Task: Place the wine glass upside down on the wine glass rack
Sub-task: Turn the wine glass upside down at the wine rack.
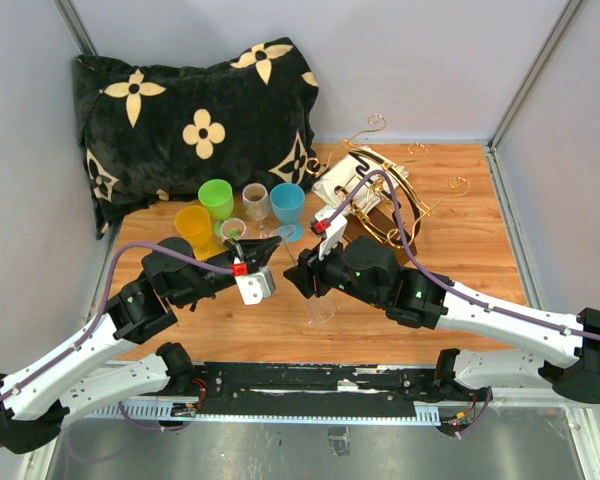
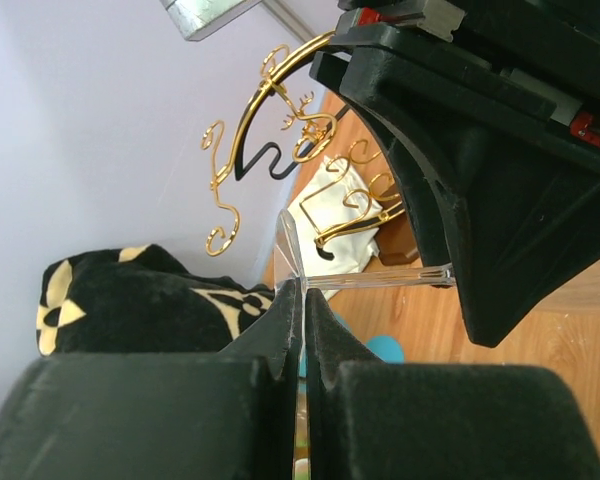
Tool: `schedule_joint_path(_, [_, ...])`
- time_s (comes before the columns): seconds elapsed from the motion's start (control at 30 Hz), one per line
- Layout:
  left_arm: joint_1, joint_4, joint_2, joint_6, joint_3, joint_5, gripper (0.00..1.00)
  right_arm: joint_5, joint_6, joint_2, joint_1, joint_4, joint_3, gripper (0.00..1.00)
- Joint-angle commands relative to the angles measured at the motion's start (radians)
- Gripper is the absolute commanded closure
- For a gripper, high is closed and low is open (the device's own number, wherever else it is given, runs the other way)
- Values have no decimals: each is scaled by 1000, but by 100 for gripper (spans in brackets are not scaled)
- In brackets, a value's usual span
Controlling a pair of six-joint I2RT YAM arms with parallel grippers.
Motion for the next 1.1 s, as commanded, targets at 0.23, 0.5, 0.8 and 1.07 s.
schedule_joint_path(0.23, [-2,2,-6,3,10,30,99,-31,-106,4,-12,89,17,59])
schedule_joint_path(0.5, [-1,13,-14,-3,9,15,99,-32,-116,10,-12,90,14,81])
schedule_joint_path(0.8, [-2,26,-23,-43,7,-13,82,31,-209,-41,-12,81,4,100])
schedule_joint_path(1.07, [-2,61,-23,-126,26,-9,12,46,-282,-71,-12,-4,25,99])
